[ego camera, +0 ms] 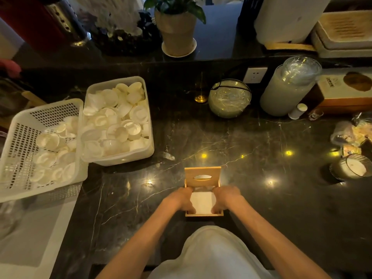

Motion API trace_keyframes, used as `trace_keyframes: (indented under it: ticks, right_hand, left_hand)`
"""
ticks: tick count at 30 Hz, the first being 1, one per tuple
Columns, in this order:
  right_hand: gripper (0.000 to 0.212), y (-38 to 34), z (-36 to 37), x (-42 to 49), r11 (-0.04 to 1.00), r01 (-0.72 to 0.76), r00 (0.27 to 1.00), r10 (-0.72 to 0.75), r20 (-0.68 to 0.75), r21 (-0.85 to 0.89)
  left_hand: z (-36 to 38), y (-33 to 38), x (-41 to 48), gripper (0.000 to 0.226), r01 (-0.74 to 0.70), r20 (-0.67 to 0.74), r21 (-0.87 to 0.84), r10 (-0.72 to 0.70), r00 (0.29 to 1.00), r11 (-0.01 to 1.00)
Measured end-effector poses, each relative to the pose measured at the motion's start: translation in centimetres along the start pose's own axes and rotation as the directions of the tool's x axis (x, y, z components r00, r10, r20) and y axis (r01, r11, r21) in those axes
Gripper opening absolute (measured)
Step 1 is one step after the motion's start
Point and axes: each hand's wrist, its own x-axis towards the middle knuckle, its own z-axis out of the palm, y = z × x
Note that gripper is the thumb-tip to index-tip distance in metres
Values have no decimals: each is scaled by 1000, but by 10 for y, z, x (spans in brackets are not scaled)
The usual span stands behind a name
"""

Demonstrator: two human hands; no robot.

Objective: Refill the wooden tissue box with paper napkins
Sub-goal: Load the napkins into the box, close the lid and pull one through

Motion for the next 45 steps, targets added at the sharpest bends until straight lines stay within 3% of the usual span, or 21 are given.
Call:
trace_keyframes:
  ticks: [11,14,19,20,22,24,26,27,28,30,34,40,45]
  right_hand:
    - [77,0,-2,-8,991,9,1000,-10,12,130]
    - [78,6,-5,-16,941,34,999,-46,25,336]
    - [53,24,-6,-30,841,71,997,-42,-66,537]
    - [48,26,-5,-33,781,89,994,-27,-110,618]
    - [44,27,0,-38,559,100,991,17,-131,823]
    - [56,28,9,-40,243,45,999,-9,-45,969]
    - [75,29,18,-39,-47,-14,995,-96,9,999]
    - [81,30,21,-38,-148,-32,992,-123,14,989]
    - [83,32,23,-37,-221,-46,991,-136,16,974]
    - [84,35,25,-35,-304,-60,986,-167,9,951]
    - [84,40,24,-34,-318,-74,973,-233,-3,945]
    - [85,29,29,-25,-156,30,988,-144,-53,987]
    - [93,36,18,-21,-192,-14,979,-203,-25,981]
  left_hand:
    - [-2,-5,6,72,-29,47,6,29,998,1000]
    - [-12,-7,3,75,-83,108,-89,93,990,993]
    - [-35,-17,-27,44,-178,67,-311,208,976,934]
    - [-38,-20,-31,38,-190,16,-373,211,977,908]
    - [-38,-22,-39,33,-205,-160,-573,136,978,794]
    - [-31,-25,-42,46,-176,-211,-834,-8,977,524]
    - [-18,-26,-42,63,-110,-110,-979,13,994,174]
    - [-11,-26,-41,69,-63,-59,-997,76,995,52]
    - [-4,-24,-41,70,-34,-34,-999,141,989,-3]
    - [5,-17,-45,68,-33,-35,-999,235,971,-13]
    - [9,-13,-48,68,-47,-44,-999,239,970,6]
    - [8,-17,-40,66,-87,-65,-991,207,976,103]
    - [-4,-23,-35,74,-71,-50,-993,205,978,97]
